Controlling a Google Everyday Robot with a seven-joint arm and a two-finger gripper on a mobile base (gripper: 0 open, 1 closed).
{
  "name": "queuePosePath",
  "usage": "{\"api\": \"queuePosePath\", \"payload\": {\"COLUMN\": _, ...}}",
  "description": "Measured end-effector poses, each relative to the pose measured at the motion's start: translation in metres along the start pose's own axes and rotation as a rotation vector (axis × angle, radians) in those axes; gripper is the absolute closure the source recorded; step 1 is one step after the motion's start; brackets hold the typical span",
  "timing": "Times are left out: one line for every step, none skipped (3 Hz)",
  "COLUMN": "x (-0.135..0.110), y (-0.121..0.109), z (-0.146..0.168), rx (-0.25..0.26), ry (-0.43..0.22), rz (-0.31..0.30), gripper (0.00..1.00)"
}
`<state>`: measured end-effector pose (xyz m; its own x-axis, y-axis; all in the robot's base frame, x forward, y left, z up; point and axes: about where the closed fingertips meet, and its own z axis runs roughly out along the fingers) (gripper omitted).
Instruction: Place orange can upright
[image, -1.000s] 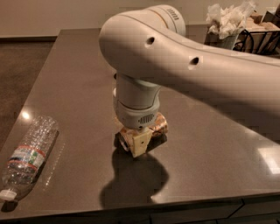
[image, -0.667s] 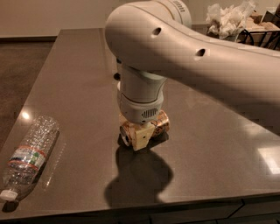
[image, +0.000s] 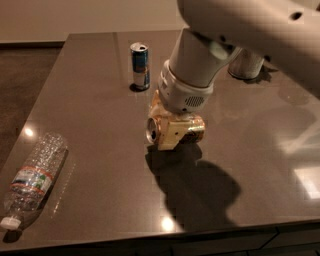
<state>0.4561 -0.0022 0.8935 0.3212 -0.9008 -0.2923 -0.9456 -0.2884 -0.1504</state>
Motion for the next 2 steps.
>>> {"api": "queuePosePath", "payload": {"x": 0.004, "y": -0.010, "z": -0.019, "rx": 0.035, "ry": -0.193, "rz": 0.132, "gripper": 1.00}}
{"api": "queuePosePath", "payload": {"x": 0.005, "y": -0.014, "z": -0.034, "rx": 0.078, "ry": -0.381, "rz": 0.240, "gripper": 1.00}}
